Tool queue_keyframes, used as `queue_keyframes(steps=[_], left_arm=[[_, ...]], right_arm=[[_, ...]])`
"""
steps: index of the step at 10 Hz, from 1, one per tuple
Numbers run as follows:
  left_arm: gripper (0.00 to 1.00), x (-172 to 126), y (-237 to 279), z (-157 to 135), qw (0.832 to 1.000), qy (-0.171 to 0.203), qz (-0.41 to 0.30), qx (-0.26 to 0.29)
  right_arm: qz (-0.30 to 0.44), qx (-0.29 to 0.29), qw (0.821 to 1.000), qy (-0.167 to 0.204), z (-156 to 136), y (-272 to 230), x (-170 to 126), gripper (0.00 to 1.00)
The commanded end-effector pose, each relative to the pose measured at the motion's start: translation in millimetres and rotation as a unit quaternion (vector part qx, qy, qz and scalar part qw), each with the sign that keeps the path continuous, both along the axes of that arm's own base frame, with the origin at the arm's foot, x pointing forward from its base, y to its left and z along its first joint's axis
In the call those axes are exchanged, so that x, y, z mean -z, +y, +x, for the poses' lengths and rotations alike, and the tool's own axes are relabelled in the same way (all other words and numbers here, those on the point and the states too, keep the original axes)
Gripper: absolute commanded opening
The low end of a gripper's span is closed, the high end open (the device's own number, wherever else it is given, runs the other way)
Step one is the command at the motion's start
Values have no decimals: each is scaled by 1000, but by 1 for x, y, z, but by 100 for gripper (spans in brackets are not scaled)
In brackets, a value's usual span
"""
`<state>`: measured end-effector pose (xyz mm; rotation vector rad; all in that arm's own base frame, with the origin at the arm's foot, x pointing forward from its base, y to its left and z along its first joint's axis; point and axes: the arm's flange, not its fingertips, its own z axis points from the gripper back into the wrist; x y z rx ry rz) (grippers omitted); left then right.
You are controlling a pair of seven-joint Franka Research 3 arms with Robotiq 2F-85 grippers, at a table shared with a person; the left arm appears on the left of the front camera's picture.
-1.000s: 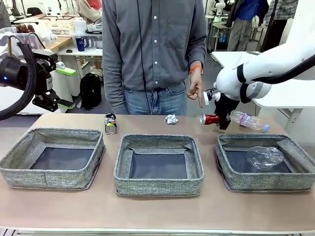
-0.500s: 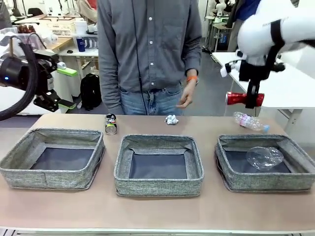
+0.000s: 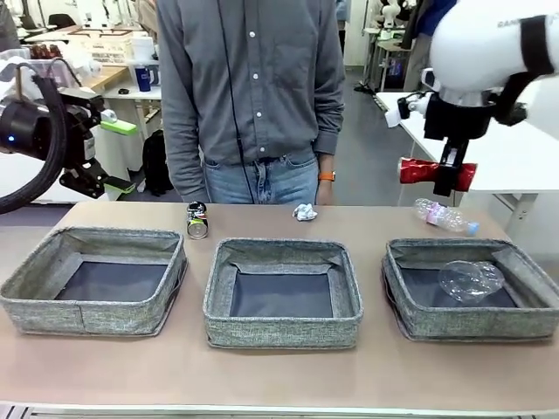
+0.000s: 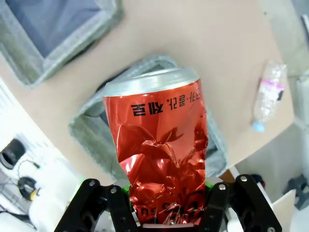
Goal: Sort the waste into the appropriate baskets.
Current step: Pick up the waste item pointed out by the person.
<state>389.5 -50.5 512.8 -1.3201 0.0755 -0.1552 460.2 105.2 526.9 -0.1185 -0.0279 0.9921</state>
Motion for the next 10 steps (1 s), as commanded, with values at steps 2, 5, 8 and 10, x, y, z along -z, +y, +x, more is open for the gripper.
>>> queue_keyframes(steps=[2, 5, 8, 10], left_arm=[[100, -3, 0, -2, 1000, 4, 3, 2], [100, -3, 0, -2, 1000, 4, 3, 2], [100, -3, 0, -2, 1000, 4, 3, 2], [100, -3, 0, -2, 1000, 4, 3, 2]], right_arm=[[-4, 0, 1000, 15, 14, -9, -5, 0], [-22, 92, 994, 58, 10, 10, -22, 16], [-155, 217, 955, 133, -8, 117, -100, 16], [-172, 232, 953, 91, -26, 190, -120, 16]])
